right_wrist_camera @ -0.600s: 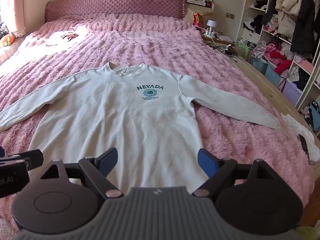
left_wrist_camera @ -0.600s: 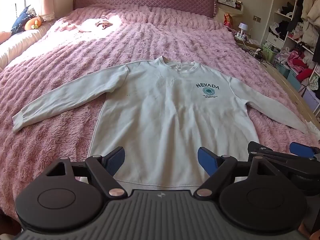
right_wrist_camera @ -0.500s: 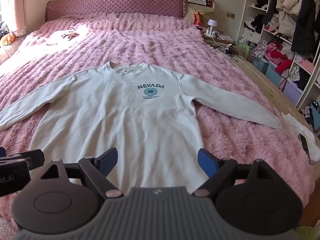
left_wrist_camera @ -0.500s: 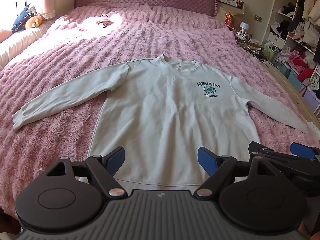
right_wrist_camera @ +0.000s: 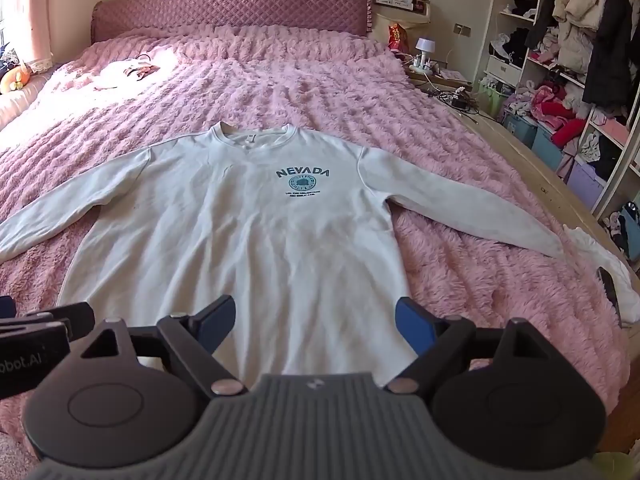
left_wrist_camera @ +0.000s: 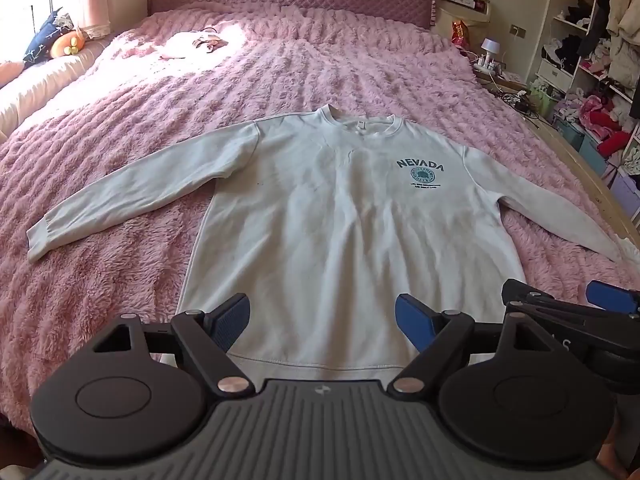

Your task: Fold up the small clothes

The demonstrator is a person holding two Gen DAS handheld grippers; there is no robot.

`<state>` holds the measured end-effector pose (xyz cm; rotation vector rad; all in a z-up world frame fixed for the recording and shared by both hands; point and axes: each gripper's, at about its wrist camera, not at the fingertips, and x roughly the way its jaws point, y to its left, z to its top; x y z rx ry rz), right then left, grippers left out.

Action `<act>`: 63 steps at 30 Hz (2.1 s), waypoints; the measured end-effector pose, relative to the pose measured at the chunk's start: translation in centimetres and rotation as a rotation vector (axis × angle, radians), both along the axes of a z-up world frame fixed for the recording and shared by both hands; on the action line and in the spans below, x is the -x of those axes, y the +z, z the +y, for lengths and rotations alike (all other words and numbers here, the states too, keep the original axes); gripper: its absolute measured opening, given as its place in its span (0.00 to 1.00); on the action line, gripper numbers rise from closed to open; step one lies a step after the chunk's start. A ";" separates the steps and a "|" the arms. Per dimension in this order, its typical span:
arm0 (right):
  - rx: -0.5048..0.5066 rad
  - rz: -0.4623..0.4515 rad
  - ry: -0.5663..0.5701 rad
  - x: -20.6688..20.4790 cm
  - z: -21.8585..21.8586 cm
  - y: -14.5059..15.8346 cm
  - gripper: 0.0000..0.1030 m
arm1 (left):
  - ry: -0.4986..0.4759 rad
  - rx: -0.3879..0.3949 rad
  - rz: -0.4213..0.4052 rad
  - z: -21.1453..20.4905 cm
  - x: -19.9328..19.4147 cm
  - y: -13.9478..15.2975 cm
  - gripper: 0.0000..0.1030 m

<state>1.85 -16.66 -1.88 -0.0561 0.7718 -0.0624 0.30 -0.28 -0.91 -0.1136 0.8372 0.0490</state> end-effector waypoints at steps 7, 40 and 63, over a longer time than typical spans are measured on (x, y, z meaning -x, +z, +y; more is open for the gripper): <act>-0.001 0.000 0.002 0.0 0.1 -0.2 0.81 | -0.005 -0.006 0.005 0.4 -0.1 0.0 0.94; 0.000 0.000 0.010 0.2 0.9 0.4 0.81 | 0.001 -0.007 0.015 0.9 0.1 -1.5 0.94; -0.008 0.013 0.010 0.0 0.1 -0.7 0.80 | 0.004 -0.005 0.032 0.7 0.3 -1.9 0.94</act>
